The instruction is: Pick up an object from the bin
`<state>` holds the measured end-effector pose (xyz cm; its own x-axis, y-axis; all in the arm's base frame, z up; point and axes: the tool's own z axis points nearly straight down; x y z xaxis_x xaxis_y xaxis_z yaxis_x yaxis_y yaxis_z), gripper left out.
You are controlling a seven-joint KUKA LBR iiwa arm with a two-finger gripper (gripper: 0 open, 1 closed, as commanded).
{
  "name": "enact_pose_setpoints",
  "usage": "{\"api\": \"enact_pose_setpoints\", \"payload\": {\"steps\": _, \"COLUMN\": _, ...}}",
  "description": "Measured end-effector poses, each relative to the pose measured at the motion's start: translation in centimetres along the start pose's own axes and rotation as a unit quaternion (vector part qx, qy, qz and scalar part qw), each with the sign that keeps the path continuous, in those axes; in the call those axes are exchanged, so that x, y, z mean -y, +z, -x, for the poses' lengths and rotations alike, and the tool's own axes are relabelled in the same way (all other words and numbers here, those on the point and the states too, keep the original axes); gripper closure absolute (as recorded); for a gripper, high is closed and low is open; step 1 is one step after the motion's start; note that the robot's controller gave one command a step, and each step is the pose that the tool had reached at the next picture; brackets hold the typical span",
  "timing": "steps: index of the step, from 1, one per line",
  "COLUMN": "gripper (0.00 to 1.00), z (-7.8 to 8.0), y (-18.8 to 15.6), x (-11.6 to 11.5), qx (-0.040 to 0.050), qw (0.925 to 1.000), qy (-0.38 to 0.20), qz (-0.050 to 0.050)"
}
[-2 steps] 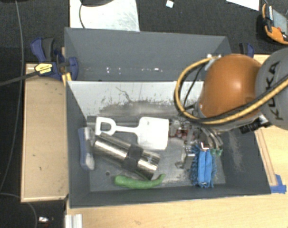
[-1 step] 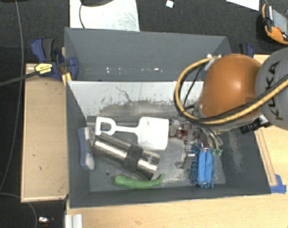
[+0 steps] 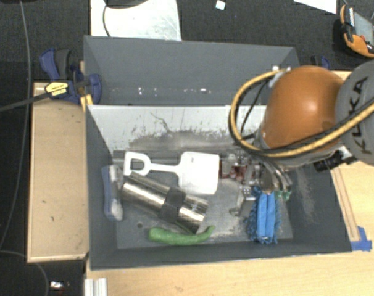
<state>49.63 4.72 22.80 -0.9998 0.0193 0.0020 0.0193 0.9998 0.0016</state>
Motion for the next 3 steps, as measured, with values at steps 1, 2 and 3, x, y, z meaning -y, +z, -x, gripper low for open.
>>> {"api": "enact_pose_setpoints", "payload": {"steps": 1, "gripper": 0.00, "z": 0.0, "y": 3.4, "x": 6.0, "qx": 0.0024, "qw": 0.9922, "qy": -0.125, "qz": 0.000}}
{"api": "enact_pose_setpoints", "payload": {"steps": 2, "gripper": 1.00, "z": 0.4, "y": -3.6, "x": 2.4, "qx": 0.0082, "qw": 0.9999, "qy": -0.011, "qz": 0.001}}
{"api": "enact_pose_setpoints", "payload": {"steps": 3, "gripper": 1.00, "z": 0.4, "y": -3.6, "x": 2.4, "qx": 0.0081, "qw": 0.9999, "qy": -0.011, "qz": 0.001}}
